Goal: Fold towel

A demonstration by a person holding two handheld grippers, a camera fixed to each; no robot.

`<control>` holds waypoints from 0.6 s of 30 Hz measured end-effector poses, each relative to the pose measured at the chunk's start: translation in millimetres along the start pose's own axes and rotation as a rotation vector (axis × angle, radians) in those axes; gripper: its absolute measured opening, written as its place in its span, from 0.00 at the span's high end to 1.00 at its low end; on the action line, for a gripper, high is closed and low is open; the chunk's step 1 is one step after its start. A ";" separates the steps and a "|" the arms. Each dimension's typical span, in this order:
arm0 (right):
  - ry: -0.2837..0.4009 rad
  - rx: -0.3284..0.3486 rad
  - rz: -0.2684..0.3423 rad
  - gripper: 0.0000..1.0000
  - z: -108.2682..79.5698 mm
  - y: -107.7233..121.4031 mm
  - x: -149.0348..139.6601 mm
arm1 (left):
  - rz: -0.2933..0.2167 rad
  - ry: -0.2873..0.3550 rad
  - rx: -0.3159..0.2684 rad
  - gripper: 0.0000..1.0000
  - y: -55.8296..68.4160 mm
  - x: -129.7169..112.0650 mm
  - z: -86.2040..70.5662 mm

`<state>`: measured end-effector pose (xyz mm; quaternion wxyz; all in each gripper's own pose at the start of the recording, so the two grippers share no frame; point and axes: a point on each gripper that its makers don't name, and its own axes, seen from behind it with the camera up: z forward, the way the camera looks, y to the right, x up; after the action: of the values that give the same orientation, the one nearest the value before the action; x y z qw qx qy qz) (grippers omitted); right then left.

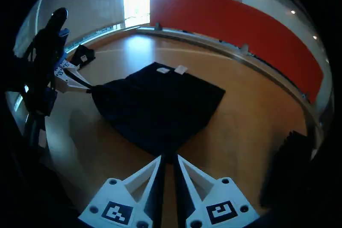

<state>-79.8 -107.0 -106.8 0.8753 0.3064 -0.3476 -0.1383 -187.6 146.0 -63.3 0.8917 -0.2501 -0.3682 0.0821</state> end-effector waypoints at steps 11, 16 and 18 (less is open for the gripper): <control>0.061 0.008 -0.015 0.87 -47.0 -3.5 41.7 | -0.057 -0.005 -0.011 0.91 5.2 25.6 -42.5; 0.061 0.020 -0.021 0.87 -65.5 -8.4 49.5 | -0.088 -0.016 -0.028 0.91 15.0 31.2 -60.8; 0.062 0.024 -0.021 0.87 -72.7 -9.9 51.6 | -0.097 -0.021 -0.038 0.91 19.5 32.3 -67.4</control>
<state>7.4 -106.2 -127.5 0.8803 0.3246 -0.3190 -0.1336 -116.7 147.4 -94.0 0.8858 -0.2482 -0.3906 0.0343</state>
